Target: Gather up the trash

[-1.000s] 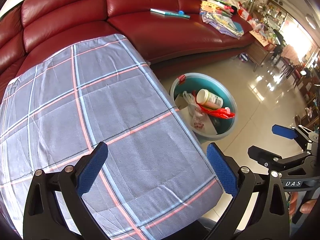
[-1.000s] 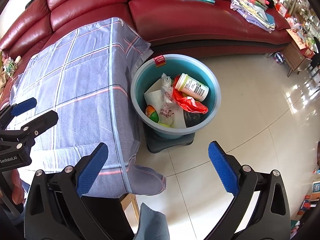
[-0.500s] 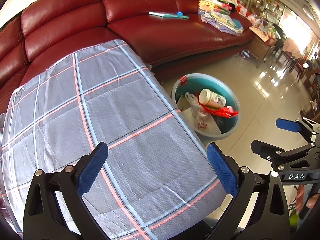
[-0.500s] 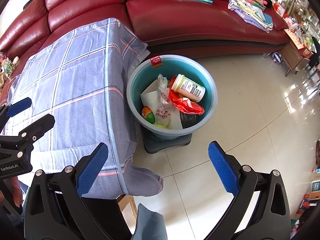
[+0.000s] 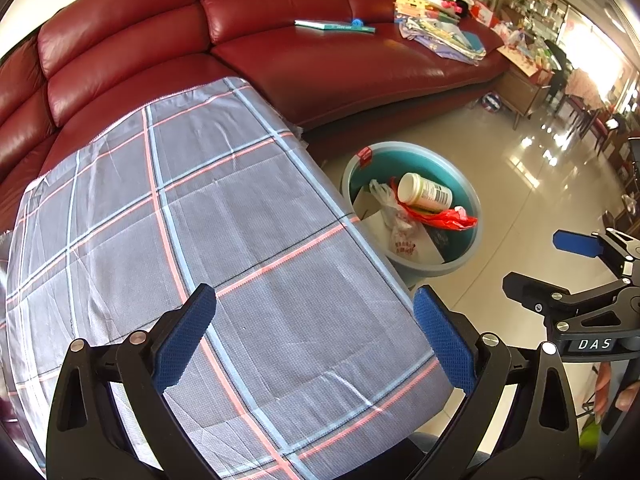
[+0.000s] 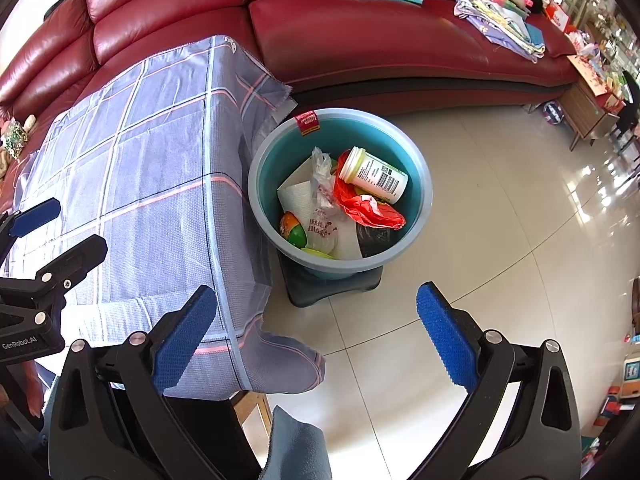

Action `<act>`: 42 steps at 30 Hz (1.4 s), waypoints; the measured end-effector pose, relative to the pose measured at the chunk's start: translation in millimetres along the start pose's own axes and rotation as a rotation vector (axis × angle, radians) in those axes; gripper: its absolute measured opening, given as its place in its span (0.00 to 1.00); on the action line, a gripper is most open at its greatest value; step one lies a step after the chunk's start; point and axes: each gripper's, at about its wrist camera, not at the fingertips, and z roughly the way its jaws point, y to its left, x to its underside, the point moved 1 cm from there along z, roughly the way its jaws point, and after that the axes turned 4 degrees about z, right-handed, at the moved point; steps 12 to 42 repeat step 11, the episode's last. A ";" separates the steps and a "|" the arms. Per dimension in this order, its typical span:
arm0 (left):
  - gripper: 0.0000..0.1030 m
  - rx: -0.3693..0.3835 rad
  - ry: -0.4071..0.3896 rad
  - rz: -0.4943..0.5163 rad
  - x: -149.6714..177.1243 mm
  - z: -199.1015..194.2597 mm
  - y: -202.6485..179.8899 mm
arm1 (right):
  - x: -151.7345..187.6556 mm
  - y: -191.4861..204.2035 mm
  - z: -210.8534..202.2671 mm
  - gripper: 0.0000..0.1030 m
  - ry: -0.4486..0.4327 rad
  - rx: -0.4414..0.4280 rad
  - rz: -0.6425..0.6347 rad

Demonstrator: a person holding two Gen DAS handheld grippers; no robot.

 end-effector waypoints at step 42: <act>0.96 0.013 0.022 -0.015 3.0 5.9 0.9 | 0.6 -1.3 3.3 0.93 -0.001 0.019 -0.007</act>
